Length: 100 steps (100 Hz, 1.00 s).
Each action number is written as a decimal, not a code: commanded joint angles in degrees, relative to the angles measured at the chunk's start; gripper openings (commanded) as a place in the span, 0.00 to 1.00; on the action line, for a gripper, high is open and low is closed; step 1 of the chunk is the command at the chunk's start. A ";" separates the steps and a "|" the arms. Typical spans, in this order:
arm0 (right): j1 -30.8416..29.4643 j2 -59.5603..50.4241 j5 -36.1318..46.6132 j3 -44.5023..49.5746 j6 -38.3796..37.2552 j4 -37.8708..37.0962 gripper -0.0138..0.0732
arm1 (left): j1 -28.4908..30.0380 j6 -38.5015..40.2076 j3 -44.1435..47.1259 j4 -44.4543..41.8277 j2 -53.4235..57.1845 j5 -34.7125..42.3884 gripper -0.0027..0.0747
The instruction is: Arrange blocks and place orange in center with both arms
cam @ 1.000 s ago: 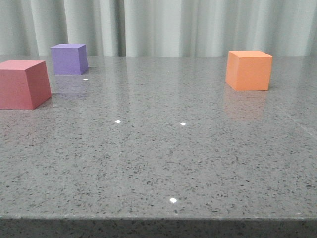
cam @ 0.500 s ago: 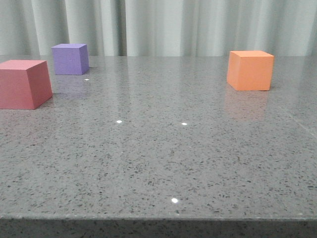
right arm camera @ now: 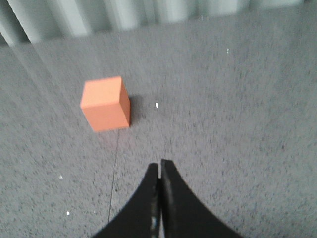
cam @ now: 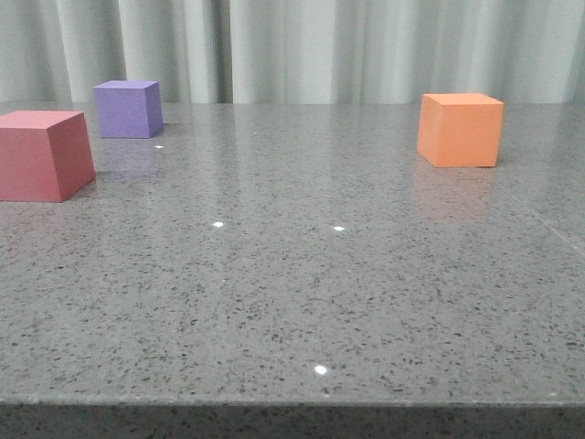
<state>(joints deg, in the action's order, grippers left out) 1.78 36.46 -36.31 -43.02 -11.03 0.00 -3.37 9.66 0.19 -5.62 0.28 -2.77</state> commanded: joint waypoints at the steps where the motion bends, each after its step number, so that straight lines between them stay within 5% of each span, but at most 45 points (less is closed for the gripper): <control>1: -0.25 4.05 2.00 -2.19 0.40 0.00 0.08 | 0.07 0.11 2.36 0.32 1.81 4.68 0.01; 19: -0.25 8.14 1.20 -2.19 0.40 0.00 0.10 | 0.07 0.11 2.36 0.32 1.81 4.68 0.01; 27: -0.25 9.06 1.08 -2.19 0.40 0.00 0.18 | 0.07 0.11 2.36 0.32 1.81 4.68 0.01; 55: -0.25 9.49 0.07 -2.12 0.40 0.45 0.92 | 0.07 0.11 2.36 0.32 1.81 4.68 0.01; 100: 6.56 23.06 0.64 -13.88 2.18 3.50 0.90 | 0.07 0.11 2.36 0.32 1.81 4.68 0.01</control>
<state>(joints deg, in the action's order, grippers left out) 6.44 55.59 -39.54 -51.81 -9.76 4.02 -3.37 9.66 0.19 -5.62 0.28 -2.77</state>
